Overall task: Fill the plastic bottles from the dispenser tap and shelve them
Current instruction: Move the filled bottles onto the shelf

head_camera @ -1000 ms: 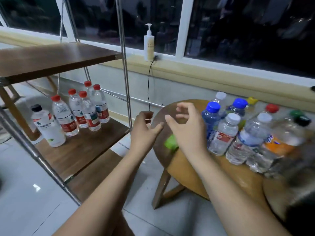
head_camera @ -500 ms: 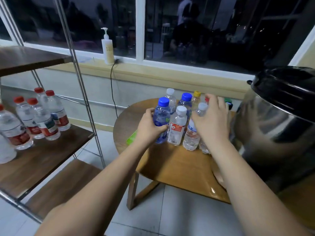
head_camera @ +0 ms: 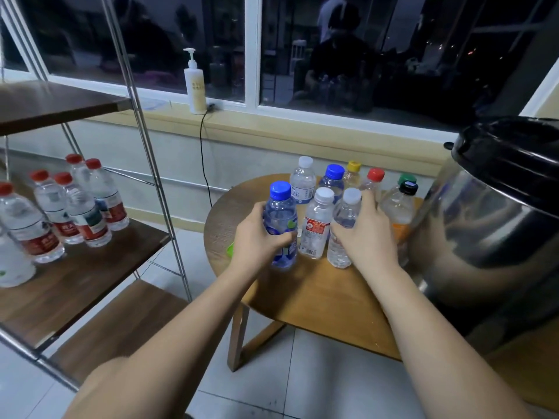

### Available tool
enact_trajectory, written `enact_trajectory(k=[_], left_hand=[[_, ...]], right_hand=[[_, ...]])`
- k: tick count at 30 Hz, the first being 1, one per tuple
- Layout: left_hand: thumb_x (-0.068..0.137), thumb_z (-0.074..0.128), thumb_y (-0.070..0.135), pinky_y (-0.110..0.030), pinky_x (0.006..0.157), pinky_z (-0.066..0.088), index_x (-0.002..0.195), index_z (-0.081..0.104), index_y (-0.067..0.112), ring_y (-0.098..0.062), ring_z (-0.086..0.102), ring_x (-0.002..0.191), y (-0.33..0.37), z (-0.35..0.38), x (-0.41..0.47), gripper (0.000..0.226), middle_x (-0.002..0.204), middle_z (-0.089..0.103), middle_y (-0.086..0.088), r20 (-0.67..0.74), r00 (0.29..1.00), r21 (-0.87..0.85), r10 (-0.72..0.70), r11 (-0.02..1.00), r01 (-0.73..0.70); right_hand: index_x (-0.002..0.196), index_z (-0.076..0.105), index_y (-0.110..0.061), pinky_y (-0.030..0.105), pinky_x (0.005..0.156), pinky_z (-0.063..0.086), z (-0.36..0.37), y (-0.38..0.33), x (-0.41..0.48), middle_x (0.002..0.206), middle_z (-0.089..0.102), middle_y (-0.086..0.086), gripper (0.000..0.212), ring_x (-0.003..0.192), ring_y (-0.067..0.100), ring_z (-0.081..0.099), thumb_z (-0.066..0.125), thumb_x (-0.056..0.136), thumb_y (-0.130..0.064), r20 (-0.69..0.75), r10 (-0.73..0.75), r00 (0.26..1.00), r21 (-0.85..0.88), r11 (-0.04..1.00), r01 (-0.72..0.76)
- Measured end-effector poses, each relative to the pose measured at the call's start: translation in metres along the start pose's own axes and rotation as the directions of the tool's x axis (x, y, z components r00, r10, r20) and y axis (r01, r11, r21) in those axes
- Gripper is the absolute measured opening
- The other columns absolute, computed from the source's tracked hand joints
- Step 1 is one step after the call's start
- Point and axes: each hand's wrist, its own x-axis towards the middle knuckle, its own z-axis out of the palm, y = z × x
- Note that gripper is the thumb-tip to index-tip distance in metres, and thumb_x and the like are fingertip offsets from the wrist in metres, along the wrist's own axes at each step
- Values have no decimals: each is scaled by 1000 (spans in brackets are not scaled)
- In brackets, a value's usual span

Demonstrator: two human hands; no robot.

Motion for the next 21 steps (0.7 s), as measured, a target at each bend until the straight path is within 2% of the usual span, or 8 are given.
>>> enact_trajectory(k=[3,7,10,14,17,19,21], left_hand=[[73,96,36,-34,90,64,136,59,33,2,71,106,-4,-23,-18,73,120,75,17,-40,999,-22,7,1000,-8],[74,97,32,-32,88,65,134,61,33,4,71,104,-16,-65,-36,69,117,76,20,-129,990,-60,-51,997,43],[75,96,28,-30,86,62,125,62,38,6,70,103,-32,-101,-45,61,113,75,21,-217,971,-59,-102,994,91],[74,97,21,-20,84,55,129,62,31,7,72,99,-67,-154,-50,65,113,76,19,-312,938,-49,-152,988,144],[74,98,22,-29,90,59,133,63,29,-3,74,105,-105,-196,-53,69,120,77,13,-412,892,0,-184,979,202],[74,97,22,-36,90,61,128,62,31,-9,75,105,-128,-223,-55,65,120,77,13,-479,851,18,-215,967,255],[75,95,22,-36,89,61,126,60,37,-9,76,105,-149,-246,-56,63,119,77,14,-545,805,17,-235,957,291]], right_hand=[[125,49,-22,46,73,58,0,-2,-4,116,68,8,58,101,36,68,87,85,-40,-24,-34,999,5,999,34],[124,57,-29,47,80,55,-5,-33,-19,111,65,-1,59,107,30,63,90,78,-44,-87,-107,990,5,994,108],[125,61,-26,46,83,54,-3,-74,-25,111,64,-2,59,106,28,62,90,76,-43,-96,-180,979,118,974,191],[117,64,-30,37,79,52,30,-137,-28,104,70,-6,50,96,17,66,92,78,-45,5,-228,974,388,898,208],[114,65,-30,33,74,50,77,-182,-35,99,71,-7,49,90,15,66,93,77,-47,81,-301,950,497,839,223],[111,65,-25,34,74,50,116,-211,-40,98,69,-7,50,88,16,64,95,75,-42,104,-356,929,553,797,244],[108,64,-23,38,75,53,159,-238,-44,97,70,-5,52,87,19,65,97,73,-42,145,-393,908,581,777,244]])
